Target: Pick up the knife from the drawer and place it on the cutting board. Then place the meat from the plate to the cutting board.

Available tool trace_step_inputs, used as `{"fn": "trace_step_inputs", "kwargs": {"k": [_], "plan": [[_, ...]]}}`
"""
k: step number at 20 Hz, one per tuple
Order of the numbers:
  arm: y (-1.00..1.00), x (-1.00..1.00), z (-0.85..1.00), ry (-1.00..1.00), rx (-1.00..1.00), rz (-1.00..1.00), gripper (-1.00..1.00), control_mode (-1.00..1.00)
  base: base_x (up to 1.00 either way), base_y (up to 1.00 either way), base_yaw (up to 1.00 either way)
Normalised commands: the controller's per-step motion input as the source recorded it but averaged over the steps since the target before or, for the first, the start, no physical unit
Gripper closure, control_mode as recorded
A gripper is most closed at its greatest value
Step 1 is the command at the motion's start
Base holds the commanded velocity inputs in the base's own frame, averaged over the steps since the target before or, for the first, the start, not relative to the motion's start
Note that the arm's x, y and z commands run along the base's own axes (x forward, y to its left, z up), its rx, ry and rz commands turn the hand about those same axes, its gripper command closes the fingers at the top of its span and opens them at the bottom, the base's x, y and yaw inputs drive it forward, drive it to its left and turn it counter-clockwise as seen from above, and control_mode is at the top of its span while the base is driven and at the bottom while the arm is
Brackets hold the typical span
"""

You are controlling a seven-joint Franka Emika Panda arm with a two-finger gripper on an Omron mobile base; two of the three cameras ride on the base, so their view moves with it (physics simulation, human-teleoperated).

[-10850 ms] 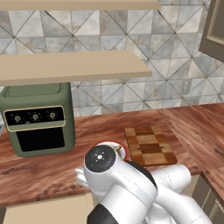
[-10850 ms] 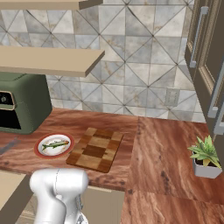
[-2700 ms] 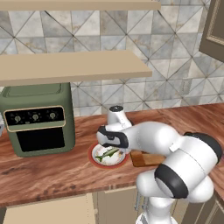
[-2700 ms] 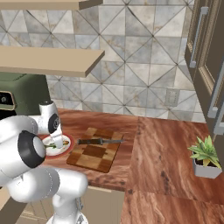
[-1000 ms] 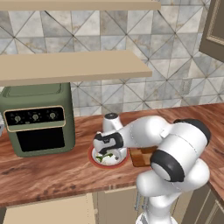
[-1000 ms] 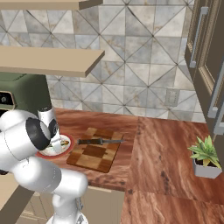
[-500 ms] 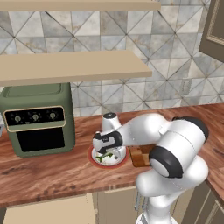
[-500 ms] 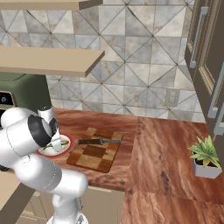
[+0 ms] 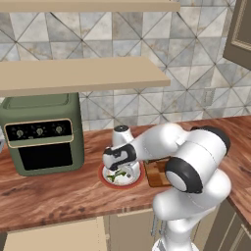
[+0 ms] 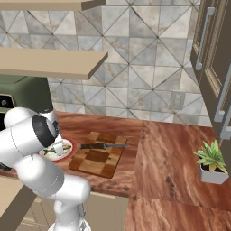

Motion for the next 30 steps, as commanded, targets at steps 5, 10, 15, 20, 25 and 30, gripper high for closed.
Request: {"fn": "trace_step_inputs", "kwargs": {"k": [5, 10, 15, 20, 25, 30], "plan": [[0.13, 0.0, -0.14, 0.0, 0.0, 0.0, 1.0, -1.0, 0.0, 0.0, 0.0], [0.1, 0.0, -0.06, 0.0, 0.02, 0.0, 1.0, -1.0, 0.0, 0.0, 0.0], [0.0, -0.09, 0.11, -0.04, 0.07, 0.0, 1.0, -1.0, 0.0, 0.0, 0.0], [-0.09, -0.28, 0.38, -0.03, 0.01, -0.04, 1.0, -1.0, 0.0, 0.0, 0.0], [-0.17, -0.31, 0.4, -0.01, 0.0, -0.06, 1.0, -1.0, 0.0, 0.0, 0.0], [-0.3, -0.19, 0.39, 0.0, 0.0, -0.07, 1.0, -1.0, 0.0, 0.0, 0.0]]}}
